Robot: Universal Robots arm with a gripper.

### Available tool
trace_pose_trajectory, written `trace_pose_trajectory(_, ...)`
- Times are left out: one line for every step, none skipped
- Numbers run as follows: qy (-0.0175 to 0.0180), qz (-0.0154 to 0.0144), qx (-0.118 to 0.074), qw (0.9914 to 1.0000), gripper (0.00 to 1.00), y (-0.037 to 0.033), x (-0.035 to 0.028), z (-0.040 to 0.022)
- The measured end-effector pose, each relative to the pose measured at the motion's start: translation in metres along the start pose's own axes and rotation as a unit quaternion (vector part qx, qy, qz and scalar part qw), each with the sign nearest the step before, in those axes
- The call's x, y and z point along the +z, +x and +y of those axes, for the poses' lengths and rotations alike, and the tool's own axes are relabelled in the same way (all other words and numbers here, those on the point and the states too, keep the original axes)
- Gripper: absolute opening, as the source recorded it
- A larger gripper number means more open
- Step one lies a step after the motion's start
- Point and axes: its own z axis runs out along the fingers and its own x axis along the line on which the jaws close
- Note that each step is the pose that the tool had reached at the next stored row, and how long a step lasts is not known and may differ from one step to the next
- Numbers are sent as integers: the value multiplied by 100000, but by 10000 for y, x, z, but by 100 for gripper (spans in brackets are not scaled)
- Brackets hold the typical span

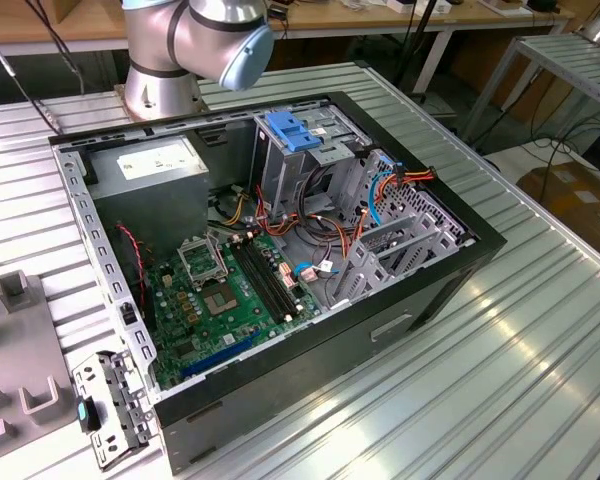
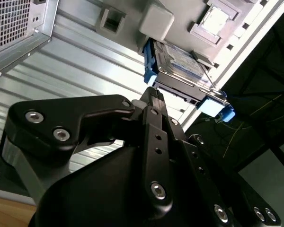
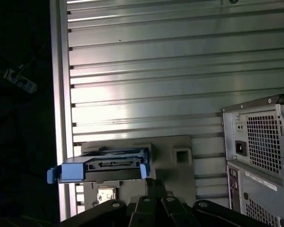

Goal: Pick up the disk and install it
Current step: 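Reach for the disk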

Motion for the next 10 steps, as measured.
trace_pose_trajectory(-4, -6, -2, 100000, 11, 67, 4, -2)
trace_pose_trajectory(-3, -7, -5, 100000, 11, 110, 7, -2)
trace_pose_trajectory(-6, -10, -9, 100000, 11, 154, 10, -1)
trace_pose_trajectory(-1, -3, -7, 100000, 11, 204, 12, 2)
trace_pose_trajectory(-1, -4, -2, 100000, 11, 250, 15, 4)
trace_pose_trajectory(-4, -8, 1, 100000, 11, 308, 20, 6)
trace_pose_trajectory(-6, -9, -4, 100000, 11, 362, 24, 5)
trace_pose_trajectory(-1, -4, -5, 100000, 11, 417, 29, 1)
trace_pose_trajectory(-5, -7, -9, 100000, 11, 462, 34, -3)
trace_pose_trajectory(-7, -11, -4, 100000, 11, 538, 44, -9)
